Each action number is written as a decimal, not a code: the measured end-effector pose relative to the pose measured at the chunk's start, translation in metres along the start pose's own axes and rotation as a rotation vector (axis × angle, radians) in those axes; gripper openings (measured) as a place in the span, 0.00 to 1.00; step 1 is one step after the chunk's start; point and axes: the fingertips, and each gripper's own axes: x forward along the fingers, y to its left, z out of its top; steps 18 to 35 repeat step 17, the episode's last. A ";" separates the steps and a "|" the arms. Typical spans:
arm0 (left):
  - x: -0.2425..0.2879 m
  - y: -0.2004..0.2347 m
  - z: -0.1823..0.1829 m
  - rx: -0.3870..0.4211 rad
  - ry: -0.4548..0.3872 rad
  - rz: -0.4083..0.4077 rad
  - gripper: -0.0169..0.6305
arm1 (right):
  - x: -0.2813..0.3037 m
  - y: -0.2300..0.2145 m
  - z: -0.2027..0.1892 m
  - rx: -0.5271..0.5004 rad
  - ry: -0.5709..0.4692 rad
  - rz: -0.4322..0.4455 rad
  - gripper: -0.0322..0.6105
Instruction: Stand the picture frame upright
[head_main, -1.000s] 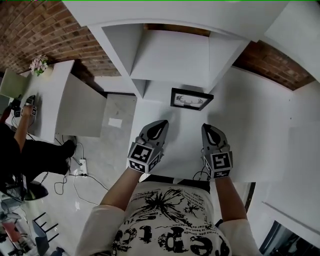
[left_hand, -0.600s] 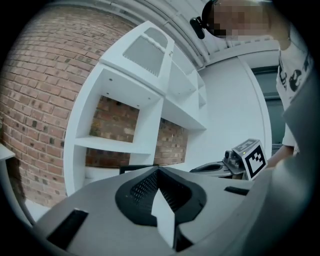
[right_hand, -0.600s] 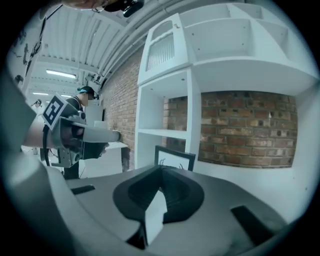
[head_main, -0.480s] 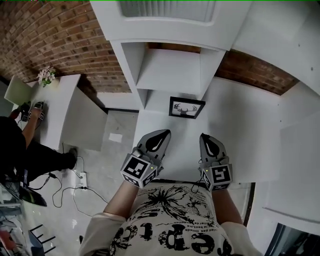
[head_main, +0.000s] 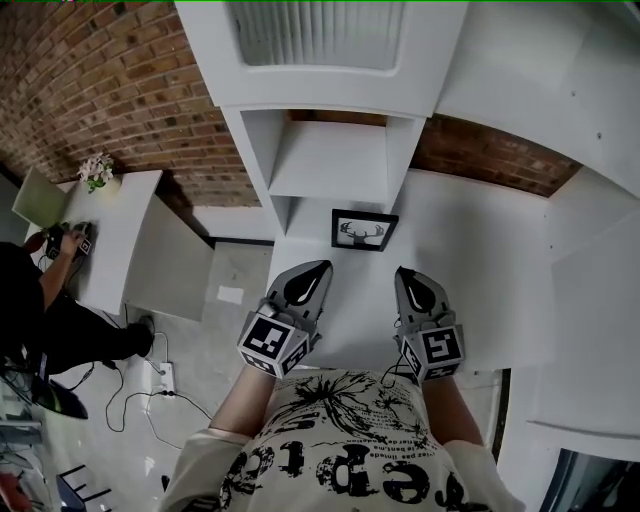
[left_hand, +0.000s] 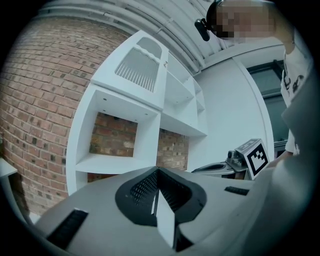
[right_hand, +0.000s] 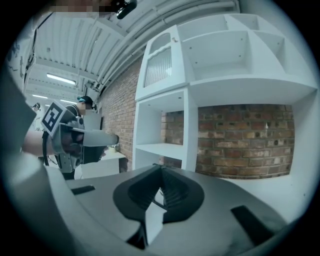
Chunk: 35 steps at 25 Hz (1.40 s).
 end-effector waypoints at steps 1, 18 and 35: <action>0.001 0.000 0.001 0.003 0.001 -0.004 0.03 | 0.000 -0.002 0.002 0.012 -0.005 -0.003 0.06; 0.016 0.008 -0.008 -0.024 0.035 -0.017 0.03 | 0.012 -0.003 0.015 0.015 -0.041 0.009 0.06; 0.016 0.008 -0.008 -0.024 0.035 -0.017 0.03 | 0.012 -0.003 0.015 0.015 -0.041 0.009 0.06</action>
